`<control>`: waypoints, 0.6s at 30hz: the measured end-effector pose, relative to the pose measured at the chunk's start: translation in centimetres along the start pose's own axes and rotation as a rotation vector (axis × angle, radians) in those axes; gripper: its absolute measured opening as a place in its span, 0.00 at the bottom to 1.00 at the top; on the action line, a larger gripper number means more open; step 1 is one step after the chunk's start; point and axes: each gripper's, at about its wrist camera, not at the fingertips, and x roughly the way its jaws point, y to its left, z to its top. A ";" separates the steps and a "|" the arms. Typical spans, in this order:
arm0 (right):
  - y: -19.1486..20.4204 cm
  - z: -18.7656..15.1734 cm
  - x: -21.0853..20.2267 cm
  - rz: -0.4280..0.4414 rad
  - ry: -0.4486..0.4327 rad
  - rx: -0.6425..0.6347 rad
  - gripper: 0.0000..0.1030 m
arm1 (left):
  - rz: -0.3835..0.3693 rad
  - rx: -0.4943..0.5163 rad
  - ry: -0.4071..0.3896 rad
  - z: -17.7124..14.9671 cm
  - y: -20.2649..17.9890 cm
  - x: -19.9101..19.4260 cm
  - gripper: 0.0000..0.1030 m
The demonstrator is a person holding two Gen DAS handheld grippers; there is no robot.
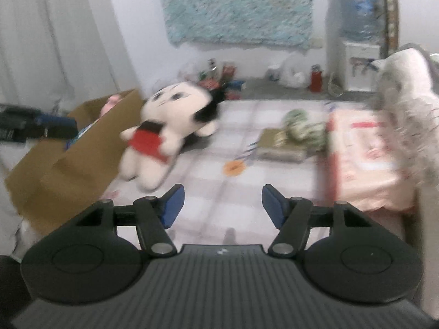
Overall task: Organize soft objects
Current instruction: 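Move the right tool to the green scrunchie while the left tool approaches the gold box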
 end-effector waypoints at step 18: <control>-8.6 6.4 16.1 -0.051 0.156 -0.031 0.34 | 0.012 0.036 -0.113 1.9 -5.7 23.0 0.93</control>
